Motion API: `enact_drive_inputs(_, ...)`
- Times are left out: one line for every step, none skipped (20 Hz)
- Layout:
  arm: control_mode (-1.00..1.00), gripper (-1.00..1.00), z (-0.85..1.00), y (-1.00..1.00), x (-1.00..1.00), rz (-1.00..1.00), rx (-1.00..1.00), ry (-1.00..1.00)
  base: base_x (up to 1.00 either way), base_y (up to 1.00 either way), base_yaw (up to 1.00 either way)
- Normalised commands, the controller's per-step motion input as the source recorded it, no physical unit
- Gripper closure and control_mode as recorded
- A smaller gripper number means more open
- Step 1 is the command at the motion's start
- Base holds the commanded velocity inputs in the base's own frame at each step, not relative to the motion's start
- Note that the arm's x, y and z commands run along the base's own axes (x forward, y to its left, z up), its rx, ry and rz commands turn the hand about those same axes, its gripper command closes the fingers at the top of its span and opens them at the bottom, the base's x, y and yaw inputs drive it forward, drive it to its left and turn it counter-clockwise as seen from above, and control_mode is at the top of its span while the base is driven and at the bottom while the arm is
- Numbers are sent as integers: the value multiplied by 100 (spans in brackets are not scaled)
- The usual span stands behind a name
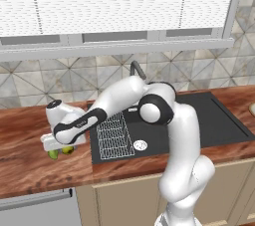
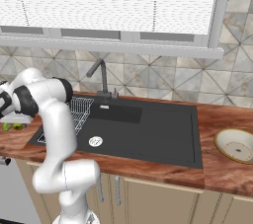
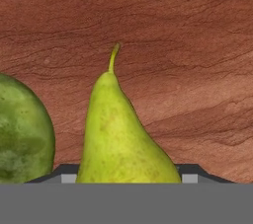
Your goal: Remove the mango and pear from the sink. Then move the bowl and cup from the counter to the sink for washing.
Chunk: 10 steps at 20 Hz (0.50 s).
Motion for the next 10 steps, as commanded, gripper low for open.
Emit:
enact_drive_inputs(-100, 100, -18, -5, 0, -2, 0, 0, 0, 0, 0)
enact_drive_inputs(-100, 100, -19, -4, 0, -3, 0, 0, 0, 0, 0)
enact_drive_inputs(-100, 100, -18, -5, 0, -3, 1, 0, 0, 0, 0)
enact_drive_inputs(-100, -100, -19, -4, 0, -3, 1, 0, 0, 0, 0)
enact_drive_inputs(-100, -100, -19, -5, 0, -3, 1, 0, 0, 0, 0)
enact_drive_inputs(-100, -100, -17, -6, 0, -3, 2, 0, 0, 0, 0)
enact_drive_inputs(-100, -100, -15, -7, 0, -3, 2, 0, 0, 0, 0)
enact_drive_inputs(-100, -100, -8, -11, -1, -2, 3, 0, 0, 0, 0)
enact_drive_inputs(-100, -100, -4, -13, 0, 0, 2, 0, 0, 0, 0)
enact_drive_inputs(-100, -100, 0, -15, 0, 0, 3, 0, 0, 0, 0)
